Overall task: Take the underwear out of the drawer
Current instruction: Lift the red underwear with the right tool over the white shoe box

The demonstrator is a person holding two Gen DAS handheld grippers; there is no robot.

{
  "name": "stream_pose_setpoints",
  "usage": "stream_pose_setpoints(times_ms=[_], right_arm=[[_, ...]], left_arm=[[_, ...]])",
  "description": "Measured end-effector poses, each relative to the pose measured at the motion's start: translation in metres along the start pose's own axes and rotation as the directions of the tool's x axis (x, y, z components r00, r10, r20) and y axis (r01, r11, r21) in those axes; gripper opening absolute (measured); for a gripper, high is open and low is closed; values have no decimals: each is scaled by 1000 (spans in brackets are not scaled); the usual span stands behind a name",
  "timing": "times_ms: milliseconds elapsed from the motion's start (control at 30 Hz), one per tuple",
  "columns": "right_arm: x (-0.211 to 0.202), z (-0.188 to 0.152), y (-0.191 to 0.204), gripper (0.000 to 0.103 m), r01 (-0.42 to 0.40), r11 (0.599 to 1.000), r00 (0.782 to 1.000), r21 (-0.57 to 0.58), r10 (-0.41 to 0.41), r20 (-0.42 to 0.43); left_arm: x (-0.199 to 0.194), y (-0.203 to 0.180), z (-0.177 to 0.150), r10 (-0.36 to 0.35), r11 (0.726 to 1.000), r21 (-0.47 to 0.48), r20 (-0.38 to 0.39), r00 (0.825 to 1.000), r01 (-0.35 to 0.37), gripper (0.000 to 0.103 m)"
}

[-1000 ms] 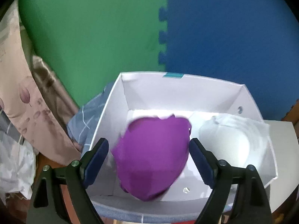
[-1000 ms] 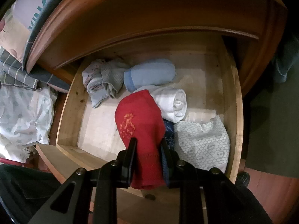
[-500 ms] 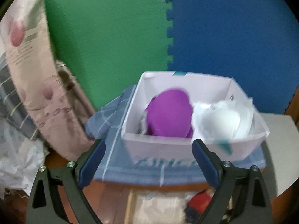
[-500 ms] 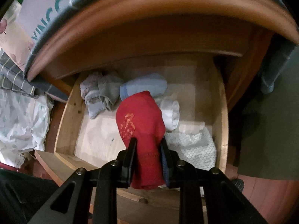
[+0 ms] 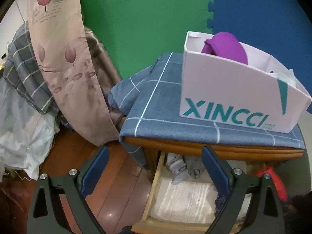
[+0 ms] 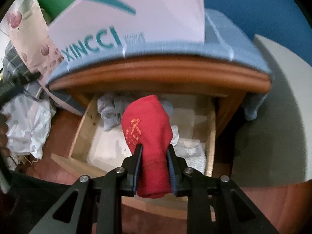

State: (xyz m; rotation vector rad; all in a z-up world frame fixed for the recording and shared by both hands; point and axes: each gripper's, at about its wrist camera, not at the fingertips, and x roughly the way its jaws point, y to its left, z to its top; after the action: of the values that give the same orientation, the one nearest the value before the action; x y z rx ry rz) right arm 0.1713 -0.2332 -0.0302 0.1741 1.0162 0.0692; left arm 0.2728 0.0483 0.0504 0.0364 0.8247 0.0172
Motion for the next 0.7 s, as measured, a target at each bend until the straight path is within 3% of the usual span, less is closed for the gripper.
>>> stream_pose_setpoints(times_ms=[367,700], right_arm=[[-118,58,19,24,91,993,980,-75,-76,183],[-151,129,45,24,94,990,960,-102,-63,273]], left_arm=[[1,9,-3,-56,998,-41,-37,998,55,94],[-1,11,-2,-72,996,-51,-44,996,70,94]])
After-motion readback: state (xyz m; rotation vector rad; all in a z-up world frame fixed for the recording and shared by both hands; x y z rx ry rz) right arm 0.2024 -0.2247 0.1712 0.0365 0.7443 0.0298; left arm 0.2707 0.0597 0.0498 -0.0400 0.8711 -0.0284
